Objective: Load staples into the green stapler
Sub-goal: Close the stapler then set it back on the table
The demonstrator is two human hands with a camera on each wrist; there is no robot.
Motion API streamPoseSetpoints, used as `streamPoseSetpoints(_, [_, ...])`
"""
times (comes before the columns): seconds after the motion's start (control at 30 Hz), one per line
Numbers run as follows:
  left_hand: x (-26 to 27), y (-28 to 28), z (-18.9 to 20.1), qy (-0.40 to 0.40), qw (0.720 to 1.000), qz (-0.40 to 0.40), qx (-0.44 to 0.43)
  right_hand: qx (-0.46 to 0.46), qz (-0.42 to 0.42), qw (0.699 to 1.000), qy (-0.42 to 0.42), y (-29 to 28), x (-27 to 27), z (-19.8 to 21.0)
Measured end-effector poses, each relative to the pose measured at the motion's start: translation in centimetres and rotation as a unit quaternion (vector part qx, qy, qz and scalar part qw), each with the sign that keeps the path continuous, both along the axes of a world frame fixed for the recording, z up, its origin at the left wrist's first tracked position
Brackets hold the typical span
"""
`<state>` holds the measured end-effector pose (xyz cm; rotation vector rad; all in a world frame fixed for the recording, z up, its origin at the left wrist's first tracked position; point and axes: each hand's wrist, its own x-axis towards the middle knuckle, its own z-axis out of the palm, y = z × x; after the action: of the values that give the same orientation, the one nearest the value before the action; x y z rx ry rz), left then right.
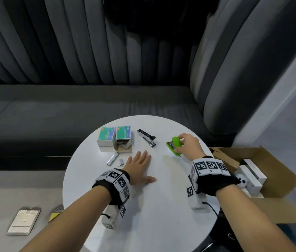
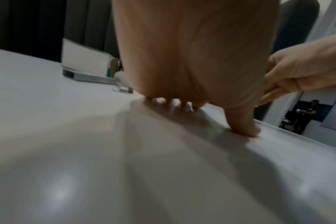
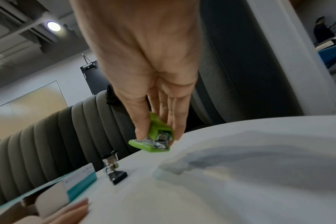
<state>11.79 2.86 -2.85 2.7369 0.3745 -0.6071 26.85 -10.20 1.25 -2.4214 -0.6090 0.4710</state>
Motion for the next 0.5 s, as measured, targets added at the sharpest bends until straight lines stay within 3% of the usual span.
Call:
streamPoseSetpoints(0.23, [0.3, 0.3, -0.4, 0.025, 0.999, -0.022, 0.014, 0.015, -0.013, 1.0, -0.017, 3.2, 1.7, -0.6])
streamPoseSetpoints(0.5, [0.3, 0.3, -0.4, 0.028, 0.999, -0.023, 0.012, -0.028, -0.034, 0.999, -0.025, 5.1, 1.6, -1.7])
